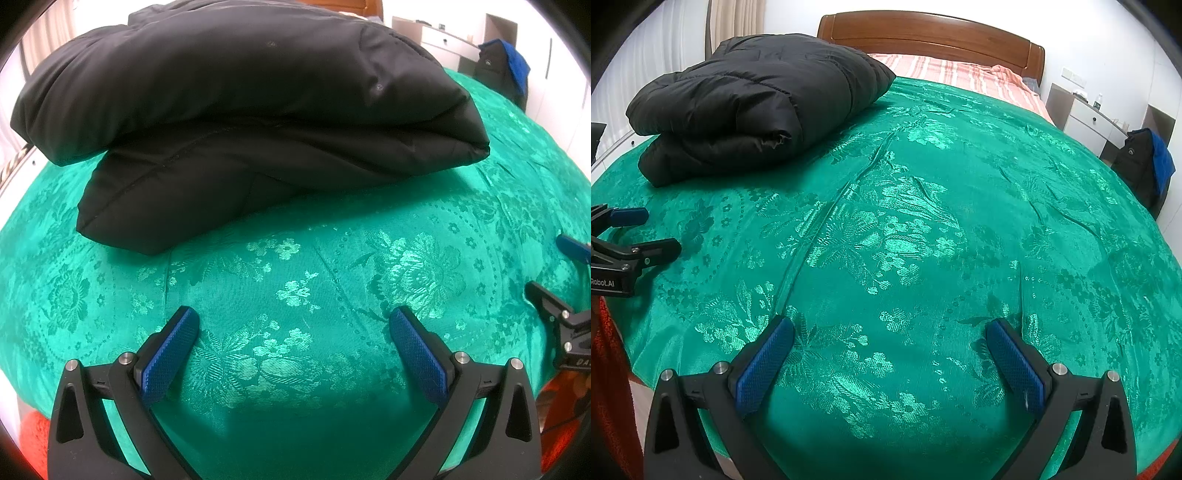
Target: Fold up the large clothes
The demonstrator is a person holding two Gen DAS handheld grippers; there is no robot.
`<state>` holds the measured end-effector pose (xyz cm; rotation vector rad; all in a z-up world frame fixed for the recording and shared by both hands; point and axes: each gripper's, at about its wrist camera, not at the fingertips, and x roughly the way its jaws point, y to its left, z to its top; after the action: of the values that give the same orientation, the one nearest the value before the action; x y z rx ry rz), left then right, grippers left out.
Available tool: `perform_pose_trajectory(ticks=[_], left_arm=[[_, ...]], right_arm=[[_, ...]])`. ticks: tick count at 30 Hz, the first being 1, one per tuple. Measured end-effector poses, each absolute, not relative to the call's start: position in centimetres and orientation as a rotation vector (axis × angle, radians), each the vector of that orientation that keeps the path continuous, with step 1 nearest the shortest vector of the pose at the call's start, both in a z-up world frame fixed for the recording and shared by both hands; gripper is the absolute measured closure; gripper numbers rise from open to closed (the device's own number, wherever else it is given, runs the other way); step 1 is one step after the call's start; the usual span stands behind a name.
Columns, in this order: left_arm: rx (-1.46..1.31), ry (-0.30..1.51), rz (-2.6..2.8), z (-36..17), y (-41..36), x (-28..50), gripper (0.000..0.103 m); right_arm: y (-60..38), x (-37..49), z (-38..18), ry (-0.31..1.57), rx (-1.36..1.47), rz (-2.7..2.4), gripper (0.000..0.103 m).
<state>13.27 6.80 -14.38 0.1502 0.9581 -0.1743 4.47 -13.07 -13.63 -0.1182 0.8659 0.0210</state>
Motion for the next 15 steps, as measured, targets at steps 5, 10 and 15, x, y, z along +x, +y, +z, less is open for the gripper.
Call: perform_pose_trajectory(ticks=[5,10,15], left_arm=[[0.151,0.959,-0.173,-14.40,6.78,13.31,0.000],[0.151,0.958,-0.174,-14.34,6.75,13.34,0.000],[0.152,0.958,-0.174,-14.29,6.76,13.37,0.000]], right_arm=[[-13.07,4.47,-13.62,0.866,-0.118,0.022,0.000],[-13.08,4.44,-13.63,0.869,-0.118,0.023,0.000],[-13.11,4.46,-13.62,0.871,-0.118,0.024,0.000]])
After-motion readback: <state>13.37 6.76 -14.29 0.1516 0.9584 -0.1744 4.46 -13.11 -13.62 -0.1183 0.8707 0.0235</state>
